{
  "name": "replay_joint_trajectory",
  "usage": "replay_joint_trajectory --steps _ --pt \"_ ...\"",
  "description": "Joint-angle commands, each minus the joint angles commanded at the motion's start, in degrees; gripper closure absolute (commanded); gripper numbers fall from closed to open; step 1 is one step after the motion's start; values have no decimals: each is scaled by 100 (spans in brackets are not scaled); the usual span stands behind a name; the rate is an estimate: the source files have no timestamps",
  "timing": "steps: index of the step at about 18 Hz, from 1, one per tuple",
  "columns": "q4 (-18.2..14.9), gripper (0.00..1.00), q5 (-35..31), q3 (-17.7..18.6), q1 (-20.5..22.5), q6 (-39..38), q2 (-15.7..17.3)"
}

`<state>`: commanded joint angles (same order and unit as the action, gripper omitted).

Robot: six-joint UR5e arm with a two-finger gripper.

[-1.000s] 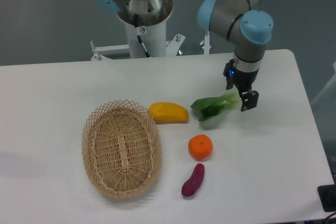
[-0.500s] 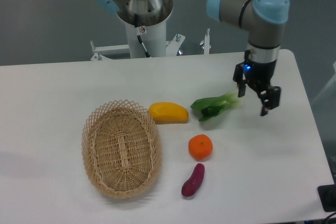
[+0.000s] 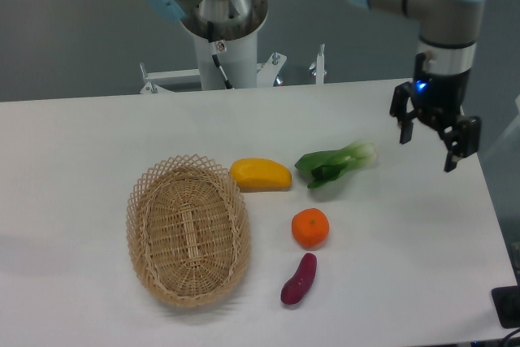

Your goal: Place the green vegetable on the table

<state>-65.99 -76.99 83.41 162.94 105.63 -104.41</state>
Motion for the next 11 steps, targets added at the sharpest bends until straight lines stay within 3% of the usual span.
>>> replay_joint_trajectory --steps 3,6,11 --pt "-343 0 -97 -18 360 930 53" --pt "-405 0 -97 -36 571 1459 53" --pt "-388 0 -88 -10 563 1487 53"
